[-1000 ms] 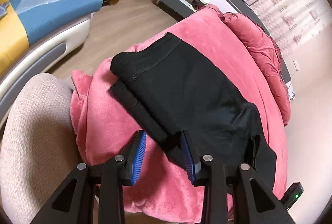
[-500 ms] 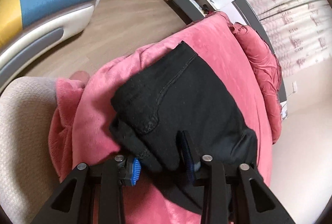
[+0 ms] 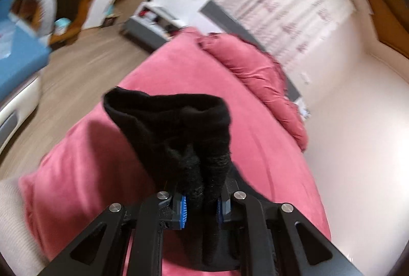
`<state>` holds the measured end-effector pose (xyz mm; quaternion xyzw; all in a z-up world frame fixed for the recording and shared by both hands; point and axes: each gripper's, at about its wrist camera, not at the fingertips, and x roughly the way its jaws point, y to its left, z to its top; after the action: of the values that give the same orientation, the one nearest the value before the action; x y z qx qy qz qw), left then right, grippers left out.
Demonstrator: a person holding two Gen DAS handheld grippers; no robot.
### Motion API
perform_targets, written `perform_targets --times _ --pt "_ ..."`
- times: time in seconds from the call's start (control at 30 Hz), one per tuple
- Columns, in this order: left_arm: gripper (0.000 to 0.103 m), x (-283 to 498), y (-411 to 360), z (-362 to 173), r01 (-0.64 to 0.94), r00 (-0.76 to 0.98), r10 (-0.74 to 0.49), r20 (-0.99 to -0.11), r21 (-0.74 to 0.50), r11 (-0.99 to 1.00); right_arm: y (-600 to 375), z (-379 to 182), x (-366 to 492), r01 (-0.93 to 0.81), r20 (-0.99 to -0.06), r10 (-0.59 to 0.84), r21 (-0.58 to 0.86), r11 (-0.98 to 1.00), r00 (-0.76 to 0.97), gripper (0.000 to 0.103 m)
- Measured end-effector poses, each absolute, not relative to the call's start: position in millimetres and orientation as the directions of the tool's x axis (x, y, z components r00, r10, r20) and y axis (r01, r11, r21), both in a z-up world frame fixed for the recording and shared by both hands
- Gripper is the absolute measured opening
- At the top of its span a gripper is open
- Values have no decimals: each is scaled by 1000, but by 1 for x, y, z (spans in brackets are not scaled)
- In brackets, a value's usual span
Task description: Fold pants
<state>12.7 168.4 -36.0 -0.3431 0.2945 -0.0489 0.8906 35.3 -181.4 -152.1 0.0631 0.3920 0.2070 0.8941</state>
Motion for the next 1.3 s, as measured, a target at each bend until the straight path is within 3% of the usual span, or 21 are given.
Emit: perform_targets --times 0.27,0.4,0.67,0.83,1.03,1.1,1.2,1.3 --pt "16 23 101 18 183 796 -458 -396 -564 805 -182 -152 36 -321 -674 422 278 905 606 19" --pt "16 30 59 33 309 756 -518 -401 -478 822 -184 -153 37 -319 -673 426 285 904 604 19" --pt "16 44 -13 34 474 644 -638 -422 -435 766 -204 -148 39 -283 -634 471 380 880 613 22" --pt "16 50 -44 25 508 588 -677 -443 -448 735 -250 -134 31 -122 -595 400 450 884 698 31" --pt "16 68 -84 7 532 530 -683 -503 -430 730 -311 -114 14 148 -650 123 346 926 750 35" --pt "16 70 -101 0 540 512 -681 -524 -420 730 -331 -115 11 244 -675 39 319 916 737 44" --pt "16 74 -126 -13 550 482 -675 -558 -407 729 -356 -124 4 335 -687 32 393 856 726 59" --pt "16 75 -154 -29 576 451 -659 -602 -367 730 -367 -135 -1 372 -692 48 445 814 721 59"
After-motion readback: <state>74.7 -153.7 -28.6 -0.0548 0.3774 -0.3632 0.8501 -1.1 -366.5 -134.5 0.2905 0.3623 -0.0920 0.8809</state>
